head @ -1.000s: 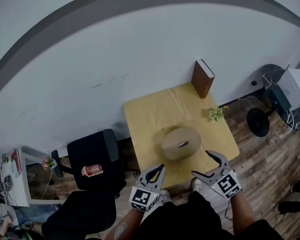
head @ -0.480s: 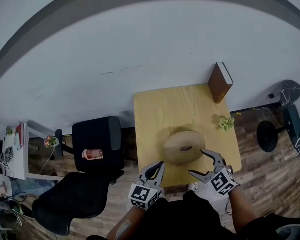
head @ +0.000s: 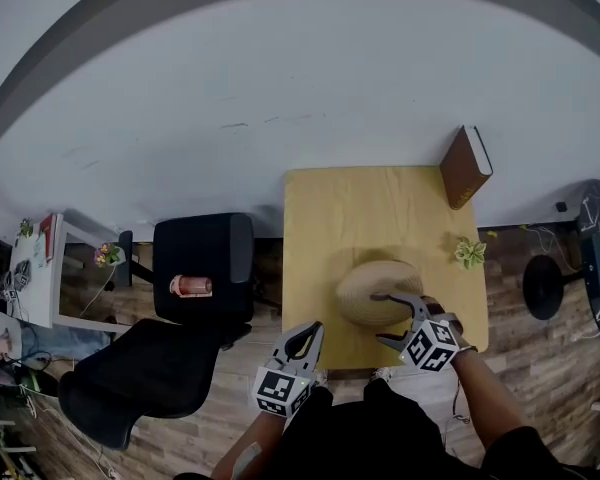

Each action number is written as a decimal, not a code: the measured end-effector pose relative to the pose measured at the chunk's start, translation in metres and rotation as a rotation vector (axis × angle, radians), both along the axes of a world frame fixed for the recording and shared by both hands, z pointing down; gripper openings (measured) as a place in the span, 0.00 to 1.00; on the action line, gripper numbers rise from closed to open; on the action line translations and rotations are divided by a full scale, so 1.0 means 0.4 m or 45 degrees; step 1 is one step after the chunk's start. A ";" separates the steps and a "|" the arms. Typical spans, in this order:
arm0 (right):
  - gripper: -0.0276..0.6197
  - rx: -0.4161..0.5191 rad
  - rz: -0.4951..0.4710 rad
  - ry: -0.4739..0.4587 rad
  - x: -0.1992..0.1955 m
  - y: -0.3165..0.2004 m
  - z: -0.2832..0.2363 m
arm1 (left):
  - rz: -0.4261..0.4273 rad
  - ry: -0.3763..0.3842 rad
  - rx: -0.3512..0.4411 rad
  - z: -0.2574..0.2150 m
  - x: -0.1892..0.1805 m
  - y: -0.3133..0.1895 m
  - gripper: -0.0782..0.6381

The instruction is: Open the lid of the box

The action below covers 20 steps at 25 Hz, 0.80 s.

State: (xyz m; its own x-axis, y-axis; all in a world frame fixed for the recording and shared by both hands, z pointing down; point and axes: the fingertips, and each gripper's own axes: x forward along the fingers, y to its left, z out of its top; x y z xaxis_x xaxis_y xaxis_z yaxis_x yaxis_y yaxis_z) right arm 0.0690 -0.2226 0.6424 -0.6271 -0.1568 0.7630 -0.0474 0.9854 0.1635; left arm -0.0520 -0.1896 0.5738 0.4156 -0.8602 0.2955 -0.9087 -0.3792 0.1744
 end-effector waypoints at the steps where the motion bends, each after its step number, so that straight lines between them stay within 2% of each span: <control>1: 0.67 0.004 -0.040 0.034 -0.007 -0.001 0.011 | -0.004 0.004 -0.006 0.010 -0.002 0.007 0.13; 7: 0.67 0.020 -0.241 0.243 -0.025 0.012 0.091 | -0.044 0.010 -0.012 0.026 -0.018 0.027 0.13; 18: 0.65 -0.060 -0.318 0.435 -0.041 0.012 0.167 | -0.066 -0.035 -0.022 0.033 -0.042 0.045 0.13; 20: 0.58 -0.050 -0.313 0.462 -0.037 0.005 0.172 | -0.055 -0.032 -0.009 0.025 -0.033 0.044 0.13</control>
